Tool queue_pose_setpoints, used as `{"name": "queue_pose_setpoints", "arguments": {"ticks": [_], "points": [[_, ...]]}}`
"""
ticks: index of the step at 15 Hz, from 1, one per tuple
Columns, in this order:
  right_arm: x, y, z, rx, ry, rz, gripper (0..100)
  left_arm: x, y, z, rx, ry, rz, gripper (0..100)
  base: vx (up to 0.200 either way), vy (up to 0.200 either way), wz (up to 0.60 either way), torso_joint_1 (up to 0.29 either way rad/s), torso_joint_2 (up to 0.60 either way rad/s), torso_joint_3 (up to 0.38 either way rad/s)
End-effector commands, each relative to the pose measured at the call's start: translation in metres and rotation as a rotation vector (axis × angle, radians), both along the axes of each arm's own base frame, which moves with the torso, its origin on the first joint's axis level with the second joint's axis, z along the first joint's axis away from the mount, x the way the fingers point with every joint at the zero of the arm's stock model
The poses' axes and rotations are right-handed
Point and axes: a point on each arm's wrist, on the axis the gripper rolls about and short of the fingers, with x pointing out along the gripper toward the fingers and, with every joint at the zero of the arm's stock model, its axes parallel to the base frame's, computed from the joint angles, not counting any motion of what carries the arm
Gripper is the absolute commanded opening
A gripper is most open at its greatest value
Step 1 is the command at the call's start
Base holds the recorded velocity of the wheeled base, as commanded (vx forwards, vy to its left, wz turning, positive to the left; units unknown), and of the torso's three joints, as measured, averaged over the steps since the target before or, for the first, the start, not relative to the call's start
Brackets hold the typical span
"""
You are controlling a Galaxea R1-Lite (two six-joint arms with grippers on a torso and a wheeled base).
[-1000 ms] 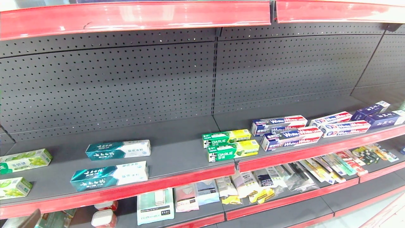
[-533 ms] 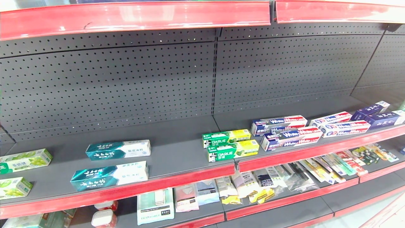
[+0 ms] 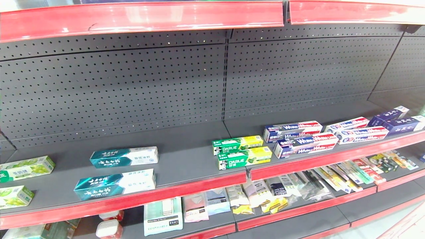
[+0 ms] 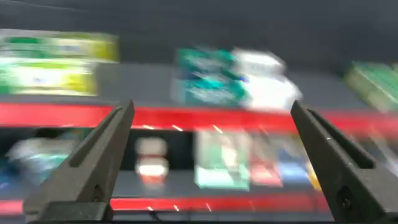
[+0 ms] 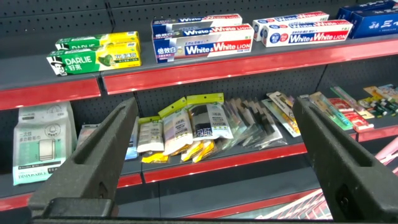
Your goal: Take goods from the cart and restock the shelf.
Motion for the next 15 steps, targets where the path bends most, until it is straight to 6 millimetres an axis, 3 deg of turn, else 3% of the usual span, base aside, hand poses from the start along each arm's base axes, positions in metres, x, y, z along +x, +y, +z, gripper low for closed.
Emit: {"name": "queue_pose_setpoints", "arguments": {"ticks": [1, 3, 4, 8, 15], "points": [[0.0001, 0.0000, 0.0000, 0.000, 0.002, 0.001, 100, 0.0031, -0.0008, -0.0080, 0.077, 0.031, -0.035, 100, 0.000, 0.000, 0.00, 0.000, 0.00, 0.000], [0.0000, 0.0000, 0.0000, 0.000, 0.000, 0.001, 100, 0.0046, -0.0038, -0.0064, 0.178, -0.006, -0.164, 100, 0.000, 0.000, 0.00, 0.000, 0.00, 0.000], [0.0000, 0.0000, 0.0000, 0.000, 0.000, 0.001, 100, 0.0042, -0.0046, -0.0122, 0.207, 0.060, -0.203, 100, 0.000, 0.000, 0.00, 0.000, 0.00, 0.000], [0.0000, 0.0000, 0.0000, -0.001, 0.000, 0.001, 100, 0.0047, -0.0043, -0.0117, 0.179, 0.043, -0.191, 100, 0.000, 0.000, 0.00, 0.000, 0.00, 0.000], [0.0000, 0.0001, 0.0000, -0.010, 0.000, 0.004, 100, 0.0047, -0.0043, -0.0117, 0.178, 0.043, -0.190, 100, 0.000, 0.000, 0.60, 0.004, 0.00, 0.000]]}}
